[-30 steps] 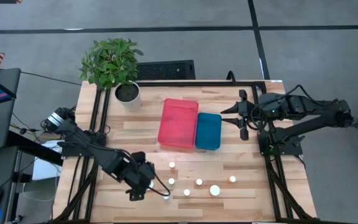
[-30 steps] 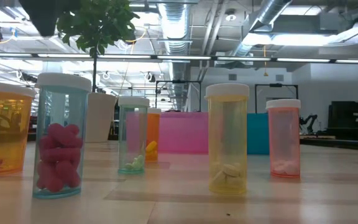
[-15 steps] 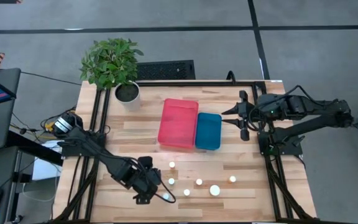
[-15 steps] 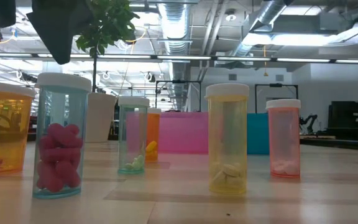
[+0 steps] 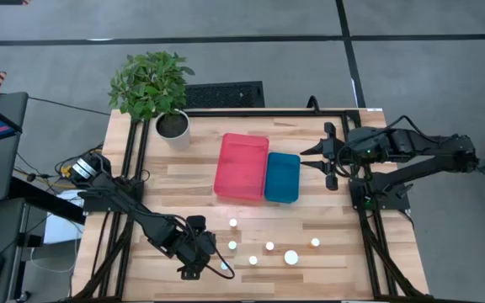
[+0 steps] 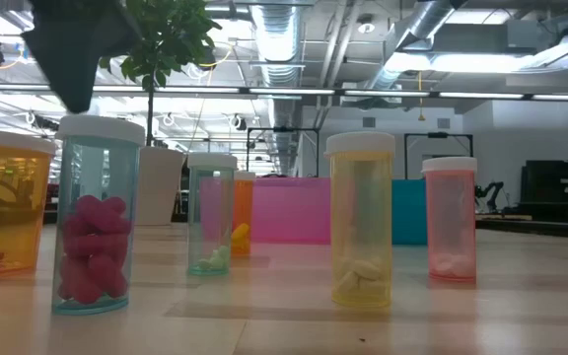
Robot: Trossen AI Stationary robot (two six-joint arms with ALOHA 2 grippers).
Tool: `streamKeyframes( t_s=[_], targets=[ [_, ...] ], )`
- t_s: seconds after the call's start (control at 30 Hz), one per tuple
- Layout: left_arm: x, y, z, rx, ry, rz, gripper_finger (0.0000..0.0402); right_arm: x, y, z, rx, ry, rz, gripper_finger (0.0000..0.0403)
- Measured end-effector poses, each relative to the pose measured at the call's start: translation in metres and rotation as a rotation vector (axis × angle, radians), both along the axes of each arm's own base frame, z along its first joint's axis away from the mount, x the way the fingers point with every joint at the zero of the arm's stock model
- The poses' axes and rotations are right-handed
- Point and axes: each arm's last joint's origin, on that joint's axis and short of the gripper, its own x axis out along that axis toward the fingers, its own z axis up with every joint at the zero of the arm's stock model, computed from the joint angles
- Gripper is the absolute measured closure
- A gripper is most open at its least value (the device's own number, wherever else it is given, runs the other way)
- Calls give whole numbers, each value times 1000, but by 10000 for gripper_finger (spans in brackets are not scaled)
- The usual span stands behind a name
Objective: Pick and place medicine bottles into bin by pill shape (circle, oval)
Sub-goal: Put the big orange pill bottle into the red bin
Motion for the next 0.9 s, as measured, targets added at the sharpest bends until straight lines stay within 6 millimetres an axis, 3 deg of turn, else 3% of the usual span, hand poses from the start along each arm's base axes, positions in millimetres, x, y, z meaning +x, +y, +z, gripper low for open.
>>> streamKeyframes(
  t_s=[0.2,0.7,0.9],
  targets=[
    [-4,-2,-5,18,5,-29,74,0,0,0,0,-4,0,267],
    [-16,3,-40,21,30,-31,74,0,0,1,2,-8,-1,267],
    [-16,3,-42,16,35,-25,80,0,0,1,2,-7,-1,267]
  ],
)
